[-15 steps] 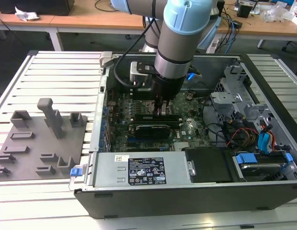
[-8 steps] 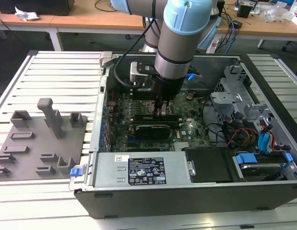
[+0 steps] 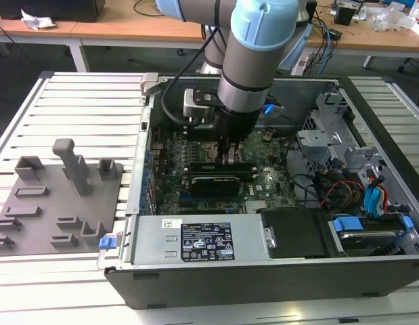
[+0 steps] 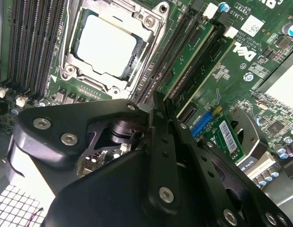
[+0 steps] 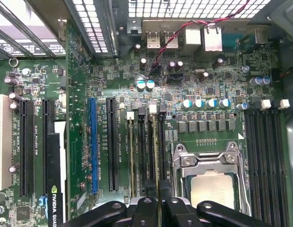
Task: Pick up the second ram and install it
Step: 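Insert the second ram into the second slot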
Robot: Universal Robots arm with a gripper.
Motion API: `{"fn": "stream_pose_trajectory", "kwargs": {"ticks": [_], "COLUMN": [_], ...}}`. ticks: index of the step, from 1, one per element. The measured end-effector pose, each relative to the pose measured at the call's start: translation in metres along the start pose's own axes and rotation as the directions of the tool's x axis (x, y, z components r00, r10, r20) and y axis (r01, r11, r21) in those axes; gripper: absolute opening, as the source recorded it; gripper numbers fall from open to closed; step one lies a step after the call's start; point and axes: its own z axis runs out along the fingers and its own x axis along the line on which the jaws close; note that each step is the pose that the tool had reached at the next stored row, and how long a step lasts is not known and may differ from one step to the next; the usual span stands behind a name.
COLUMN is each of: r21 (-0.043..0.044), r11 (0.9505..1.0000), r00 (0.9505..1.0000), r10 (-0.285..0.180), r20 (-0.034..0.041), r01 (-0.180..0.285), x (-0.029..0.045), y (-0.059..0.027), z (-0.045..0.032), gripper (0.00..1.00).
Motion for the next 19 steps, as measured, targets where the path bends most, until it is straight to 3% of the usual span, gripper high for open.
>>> {"fn": "stream_pose_trajectory", "kwargs": {"ticks": [5, 6, 9, 12, 14, 16, 19], "r21": [0.0001, 0.0002, 0.0007, 0.0015, 0.0016, 0.0016, 0.0017], "r11": [1.0, 1.0, 1.0, 1.0, 1.0, 1.0, 1.0], "r00": [1.0, 1.0, 1.0, 0.9997, 0.9997, 0.9996, 0.9996], "r10": [0.0, 0.0, 0.0, 0.002, 0.002, 0.002, 0.002], "r20": [0.0002, 0.0004, -0.0059, -0.0229, -0.0254, -0.0271, -0.0268], "r01": [0.0, 0.0, 0.0, -0.002, -0.002, -0.002, -0.002], "x": [-0.0001, -0.0003, -0.0034, -0.0112, -0.0134, -0.0152, -0.0153], "y": [0.0, 0.0002, 0.0018, 0.0039, 0.0045, 0.0052, 0.0053], "z": [-0.0005, -0.0028, -0.0199, -0.0406, -0.0474, -0.0556, -0.056], "gripper": [0.15, 0.21, 0.21, 0.2, 0.11, 0.11, 0.11]}}
